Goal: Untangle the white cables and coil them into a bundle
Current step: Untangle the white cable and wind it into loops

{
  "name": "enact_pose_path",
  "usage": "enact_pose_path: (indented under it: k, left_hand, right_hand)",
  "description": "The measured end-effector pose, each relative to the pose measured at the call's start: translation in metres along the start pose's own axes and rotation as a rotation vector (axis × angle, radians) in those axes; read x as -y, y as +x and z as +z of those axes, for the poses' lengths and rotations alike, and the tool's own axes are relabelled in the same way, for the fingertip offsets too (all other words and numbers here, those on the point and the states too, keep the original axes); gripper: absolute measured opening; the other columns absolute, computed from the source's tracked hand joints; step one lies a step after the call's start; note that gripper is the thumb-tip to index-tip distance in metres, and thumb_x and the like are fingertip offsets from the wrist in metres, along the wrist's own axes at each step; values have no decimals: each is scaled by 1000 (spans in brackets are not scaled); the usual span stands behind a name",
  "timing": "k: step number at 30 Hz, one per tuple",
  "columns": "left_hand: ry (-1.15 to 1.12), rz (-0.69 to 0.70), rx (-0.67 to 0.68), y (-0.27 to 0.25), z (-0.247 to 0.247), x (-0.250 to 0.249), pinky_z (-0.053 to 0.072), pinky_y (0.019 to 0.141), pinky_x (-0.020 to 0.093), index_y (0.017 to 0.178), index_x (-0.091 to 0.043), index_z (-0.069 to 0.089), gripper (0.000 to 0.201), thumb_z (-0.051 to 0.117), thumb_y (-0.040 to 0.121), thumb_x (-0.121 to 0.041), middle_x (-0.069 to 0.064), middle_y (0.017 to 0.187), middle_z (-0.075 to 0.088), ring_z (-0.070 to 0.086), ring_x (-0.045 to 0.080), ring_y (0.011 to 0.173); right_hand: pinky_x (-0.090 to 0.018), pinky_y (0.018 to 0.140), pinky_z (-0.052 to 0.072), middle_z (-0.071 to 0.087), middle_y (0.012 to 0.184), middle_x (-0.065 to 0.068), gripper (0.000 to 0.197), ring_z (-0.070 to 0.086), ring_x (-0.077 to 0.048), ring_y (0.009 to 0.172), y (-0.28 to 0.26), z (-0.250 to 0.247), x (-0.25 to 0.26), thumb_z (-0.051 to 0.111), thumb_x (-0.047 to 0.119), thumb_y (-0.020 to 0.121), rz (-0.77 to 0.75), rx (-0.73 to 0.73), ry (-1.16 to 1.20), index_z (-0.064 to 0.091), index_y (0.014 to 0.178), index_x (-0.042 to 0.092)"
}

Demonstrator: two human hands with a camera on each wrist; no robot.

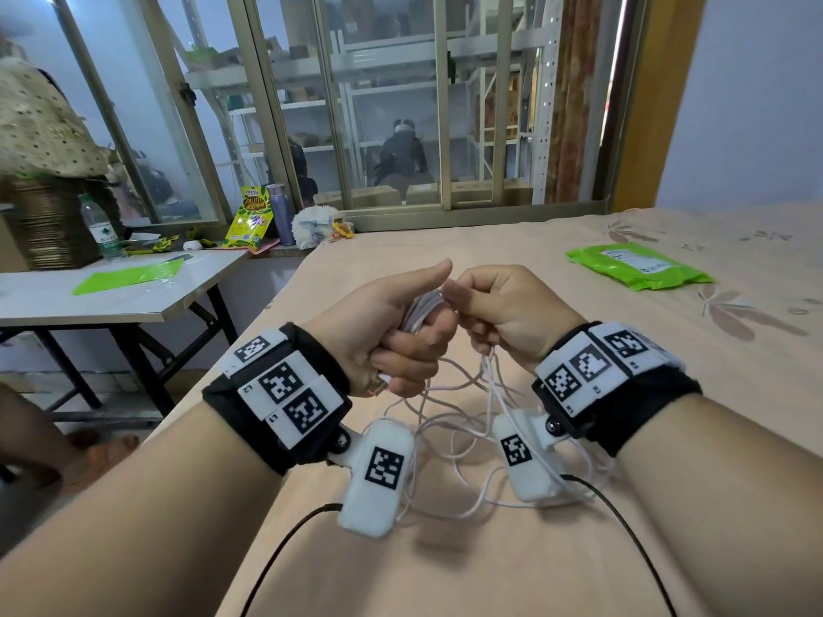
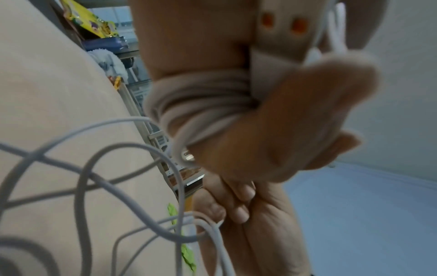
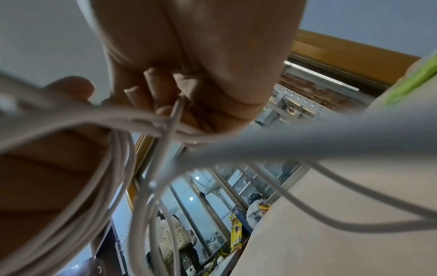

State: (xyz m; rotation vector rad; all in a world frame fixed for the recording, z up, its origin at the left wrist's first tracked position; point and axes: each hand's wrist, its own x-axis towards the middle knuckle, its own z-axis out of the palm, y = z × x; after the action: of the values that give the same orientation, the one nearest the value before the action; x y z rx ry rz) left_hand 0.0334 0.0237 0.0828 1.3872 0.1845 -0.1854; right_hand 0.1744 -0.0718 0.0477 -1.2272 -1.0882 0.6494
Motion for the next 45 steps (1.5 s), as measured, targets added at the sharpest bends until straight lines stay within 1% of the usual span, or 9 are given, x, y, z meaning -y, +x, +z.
enact_pose_path:
  k: [11, 14, 16, 21, 26, 30, 34, 39, 45]
  left_hand:
    - [-311, 231, 176, 16, -3, -6, 25, 38, 18, 58, -7, 53, 58, 36, 96, -47, -6, 32, 33, 17, 9, 29]
    - [-373, 327, 91, 19, 0, -15, 25, 38, 18, 60, -6, 56, 57, 38, 95, -47, -6, 33, 33, 20, 8, 28]
    - [-408, 398, -34, 23, 5, -20, 31, 38, 17, 62, -6, 57, 55, 39, 96, -46, -6, 35, 30, 26, 7, 27]
    - [-316, 595, -494, 39, 13, -21, 36, 42, 20, 75, -8, 56, 42, 42, 100, -38, -6, 40, 31, 30, 9, 33]
    - [121, 708, -945, 52, -5, -9, 42, 48, 26, 73, -10, 59, 38, 42, 101, -29, -2, 42, 48, 46, 15, 40]
    - [603, 560, -1039, 51, -16, 7, 44, 51, 25, 72, -2, 64, 45, 45, 99, -32, 10, 55, 62, 55, 19, 47]
    - [930, 390, -1017, 50, -12, 15, 42, 58, 41, 63, 9, 54, 62, 42, 99, -40, 27, 60, 54, 51, 35, 57]
    - [845, 288, -911, 45, -7, 9, 44, 52, 29, 62, 3, 61, 69, 33, 100, -48, 19, 56, 63, 59, 28, 48]
    - [753, 122, -750, 32, 5, 7, 40, 38, 23, 64, 0, 57, 77, 24, 97, -61, 17, 52, 59, 49, 25, 35]
  right_hand:
    - [-20, 40, 35, 36, 57, -4, 31, 30, -10, 42, 1, 19, -19, 50, 27, 99, 124, -65, 91, 59, 94, -3]
    - [-23, 42, 31, 33, 49, -2, 35, 26, -13, 39, -1, 29, -20, 45, 18, 100, 145, -84, 80, 60, 70, 6]
    - [-24, 44, 28, 31, 45, 0, 51, 24, -14, 40, -3, 35, -20, 44, 18, 99, 148, -92, 76, 55, 50, 20]
    - [-27, 47, 25, 38, 37, 5, 45, 30, -18, 43, -4, 47, -25, 47, 17, 97, 194, -108, -130, 55, 53, 15]
    - [-28, 54, 37, 48, 39, 9, 45, 43, -14, 45, -7, 49, -25, 58, 24, 91, 191, -39, -448, 58, 46, 22]
    - [-34, 59, 44, 56, 50, 4, 23, 51, -17, 54, -3, 41, -15, 68, 17, 83, 146, -44, -508, 67, 60, 13]
    - [-29, 57, 41, 52, 42, 5, 33, 48, -18, 50, 3, 31, -3, 65, 0, 74, 141, -57, -570, 58, 46, 17]
    - [-38, 70, 59, 69, 56, -5, 23, 70, -23, 64, 11, 22, 9, 65, -3, 72, 54, -76, -626, 67, 54, 11]
    - [-48, 80, 56, 73, 74, -10, 9, 70, -29, 77, 10, 16, 9, 76, 11, 68, 0, -23, -688, 71, 74, 6]
